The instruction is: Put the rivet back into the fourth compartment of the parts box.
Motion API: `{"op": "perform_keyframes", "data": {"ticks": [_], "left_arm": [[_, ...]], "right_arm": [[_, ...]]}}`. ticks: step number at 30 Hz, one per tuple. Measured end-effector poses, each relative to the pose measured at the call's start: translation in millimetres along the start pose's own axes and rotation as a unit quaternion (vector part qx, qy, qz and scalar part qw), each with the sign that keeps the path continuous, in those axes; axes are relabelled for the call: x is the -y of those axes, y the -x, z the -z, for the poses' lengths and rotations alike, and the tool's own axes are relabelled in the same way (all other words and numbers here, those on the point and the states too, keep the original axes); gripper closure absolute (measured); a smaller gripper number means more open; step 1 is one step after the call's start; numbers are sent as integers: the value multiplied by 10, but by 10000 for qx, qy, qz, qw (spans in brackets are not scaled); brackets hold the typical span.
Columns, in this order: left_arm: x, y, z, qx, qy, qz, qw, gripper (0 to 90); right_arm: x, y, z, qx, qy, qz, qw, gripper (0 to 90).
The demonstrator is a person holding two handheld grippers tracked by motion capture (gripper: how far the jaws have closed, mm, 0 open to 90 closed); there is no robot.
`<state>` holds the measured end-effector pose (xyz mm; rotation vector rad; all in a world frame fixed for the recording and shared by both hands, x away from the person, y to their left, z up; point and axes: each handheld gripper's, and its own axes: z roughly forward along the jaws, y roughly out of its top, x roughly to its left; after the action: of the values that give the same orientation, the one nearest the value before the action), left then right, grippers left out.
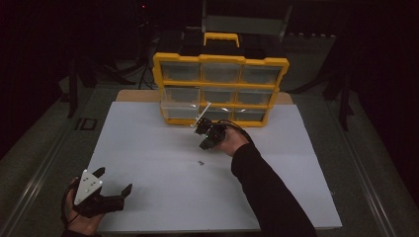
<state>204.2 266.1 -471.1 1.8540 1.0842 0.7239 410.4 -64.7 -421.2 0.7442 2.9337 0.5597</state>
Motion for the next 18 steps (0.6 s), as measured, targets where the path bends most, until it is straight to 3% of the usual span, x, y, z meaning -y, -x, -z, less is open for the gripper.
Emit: {"op": "perform_keyframes", "data": {"ticks": [11,18], "left_arm": [[1,0,0,-6,-3,-3,10000,1],[1,-4,3,-20,14,2,10000,1]], "right_arm": [[18,124,304,49,538,-165,9984,868],[6,210,509,114,975,-309,9947,867]]}}
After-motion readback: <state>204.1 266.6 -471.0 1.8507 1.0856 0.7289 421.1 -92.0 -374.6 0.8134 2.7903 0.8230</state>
